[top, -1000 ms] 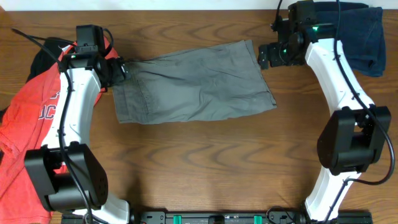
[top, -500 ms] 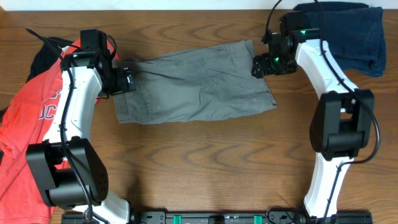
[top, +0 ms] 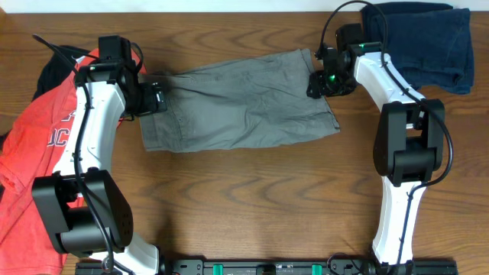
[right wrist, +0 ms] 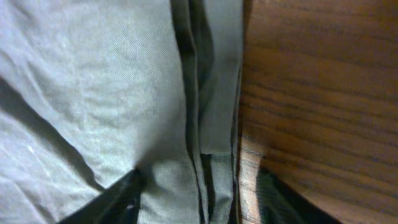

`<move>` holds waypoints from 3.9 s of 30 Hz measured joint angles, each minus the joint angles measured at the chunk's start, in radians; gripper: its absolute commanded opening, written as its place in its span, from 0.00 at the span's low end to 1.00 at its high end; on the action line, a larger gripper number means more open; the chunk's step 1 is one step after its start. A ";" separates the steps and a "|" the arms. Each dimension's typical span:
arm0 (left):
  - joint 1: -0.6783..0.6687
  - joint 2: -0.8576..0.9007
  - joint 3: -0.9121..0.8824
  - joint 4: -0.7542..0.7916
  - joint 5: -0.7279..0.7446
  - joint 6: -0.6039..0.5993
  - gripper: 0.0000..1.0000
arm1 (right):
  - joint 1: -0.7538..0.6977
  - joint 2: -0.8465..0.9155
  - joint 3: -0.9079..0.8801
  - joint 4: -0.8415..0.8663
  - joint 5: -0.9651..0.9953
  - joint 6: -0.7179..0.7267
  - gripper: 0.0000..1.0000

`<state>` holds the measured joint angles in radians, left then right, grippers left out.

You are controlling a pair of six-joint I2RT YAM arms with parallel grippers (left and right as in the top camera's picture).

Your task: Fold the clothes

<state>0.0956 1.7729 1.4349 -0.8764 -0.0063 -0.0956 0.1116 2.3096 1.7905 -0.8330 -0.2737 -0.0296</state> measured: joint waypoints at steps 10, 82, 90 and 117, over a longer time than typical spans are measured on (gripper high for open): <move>0.000 0.000 0.000 0.000 0.000 0.000 0.98 | -0.003 0.007 0.000 -0.023 -0.005 0.063 0.03; -0.109 0.380 0.034 0.309 0.472 0.092 0.06 | -0.042 -0.249 -0.003 -0.161 0.084 0.025 0.48; -0.080 0.291 0.006 0.082 0.448 0.120 0.06 | -0.042 -0.248 -0.003 -0.161 0.086 0.045 0.01; -0.054 -0.154 0.004 -0.028 0.464 0.175 0.06 | 0.072 0.005 -0.013 -0.093 -0.087 0.149 0.01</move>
<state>0.0414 1.6188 1.4387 -0.9043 0.4580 0.0795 0.1837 2.3150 1.7779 -0.9257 -0.3603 0.1196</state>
